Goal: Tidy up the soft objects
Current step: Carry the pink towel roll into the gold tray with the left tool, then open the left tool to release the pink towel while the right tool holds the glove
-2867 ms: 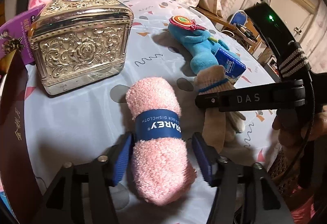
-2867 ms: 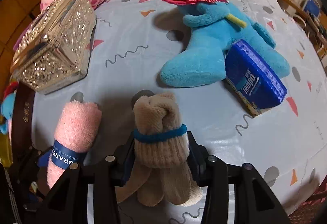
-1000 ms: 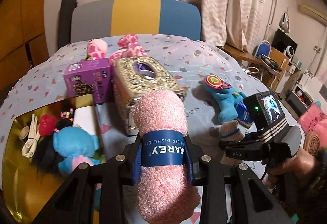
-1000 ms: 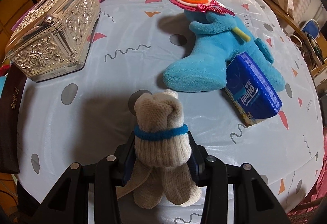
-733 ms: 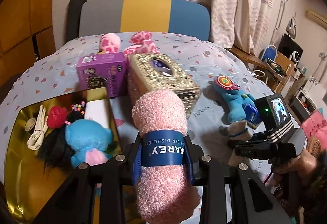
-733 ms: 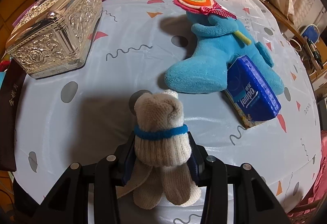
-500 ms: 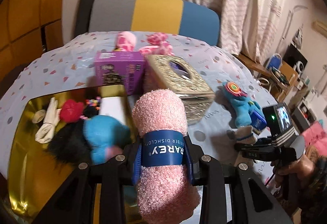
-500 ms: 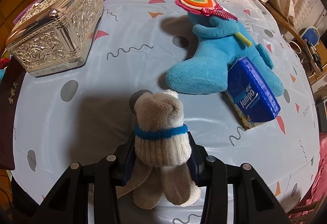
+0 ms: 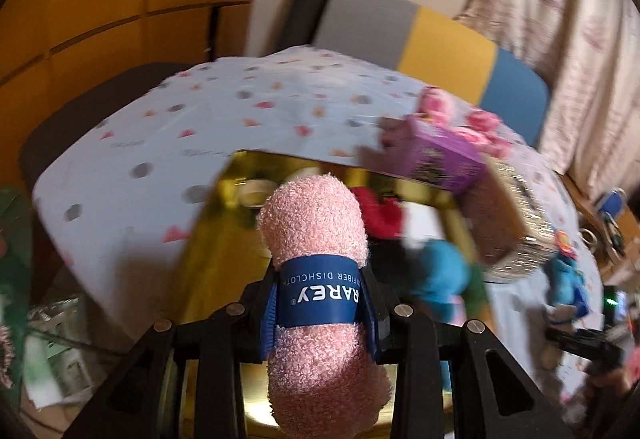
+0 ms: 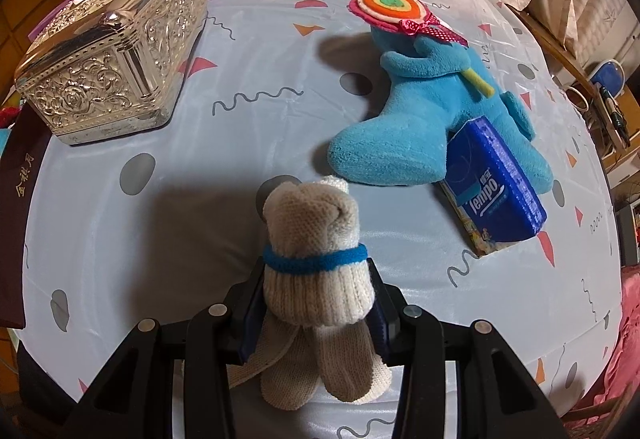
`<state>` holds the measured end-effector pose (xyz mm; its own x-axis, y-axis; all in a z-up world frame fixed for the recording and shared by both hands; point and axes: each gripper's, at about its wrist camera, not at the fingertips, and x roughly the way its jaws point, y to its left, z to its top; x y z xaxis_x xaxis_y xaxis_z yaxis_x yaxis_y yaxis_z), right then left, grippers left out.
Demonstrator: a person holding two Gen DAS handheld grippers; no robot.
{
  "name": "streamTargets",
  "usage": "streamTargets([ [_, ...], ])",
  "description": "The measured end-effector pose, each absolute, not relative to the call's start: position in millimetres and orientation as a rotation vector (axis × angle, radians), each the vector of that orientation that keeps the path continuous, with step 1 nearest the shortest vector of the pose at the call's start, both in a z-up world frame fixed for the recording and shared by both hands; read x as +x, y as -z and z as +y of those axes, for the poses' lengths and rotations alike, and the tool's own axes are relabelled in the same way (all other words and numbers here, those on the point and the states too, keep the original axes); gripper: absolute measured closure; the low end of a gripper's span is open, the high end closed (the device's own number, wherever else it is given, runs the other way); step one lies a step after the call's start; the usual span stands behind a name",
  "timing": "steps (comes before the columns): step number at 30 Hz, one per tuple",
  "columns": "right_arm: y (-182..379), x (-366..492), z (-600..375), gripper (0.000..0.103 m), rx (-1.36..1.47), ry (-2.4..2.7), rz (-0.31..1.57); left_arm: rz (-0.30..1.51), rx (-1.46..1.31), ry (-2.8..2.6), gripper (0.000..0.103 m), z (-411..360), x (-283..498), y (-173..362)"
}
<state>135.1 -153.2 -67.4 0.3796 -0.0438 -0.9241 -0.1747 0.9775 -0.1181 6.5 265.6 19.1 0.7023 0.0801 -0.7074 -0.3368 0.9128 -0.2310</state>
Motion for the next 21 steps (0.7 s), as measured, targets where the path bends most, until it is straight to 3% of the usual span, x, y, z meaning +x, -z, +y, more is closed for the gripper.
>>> streamTargets([
  [12,66.9,135.4,-154.7,0.060,-0.200,-0.084,1.183,0.846,-0.315,-0.308,0.067,314.1,44.0,12.9],
  [15,66.5,136.3,-156.3,0.060,-0.192,-0.084,1.185,0.875,-0.271,-0.309,0.064,315.5,60.7,21.5],
  [19,66.7,137.6,-158.1,0.060,-0.189,-0.083,1.186,0.897,-0.268,-0.332,0.052,321.6,71.1,31.9],
  [21,66.7,137.7,-158.1,0.059,-0.188,-0.083,1.186,0.877,-0.262,-0.343,0.051,321.1,69.6,31.1],
])
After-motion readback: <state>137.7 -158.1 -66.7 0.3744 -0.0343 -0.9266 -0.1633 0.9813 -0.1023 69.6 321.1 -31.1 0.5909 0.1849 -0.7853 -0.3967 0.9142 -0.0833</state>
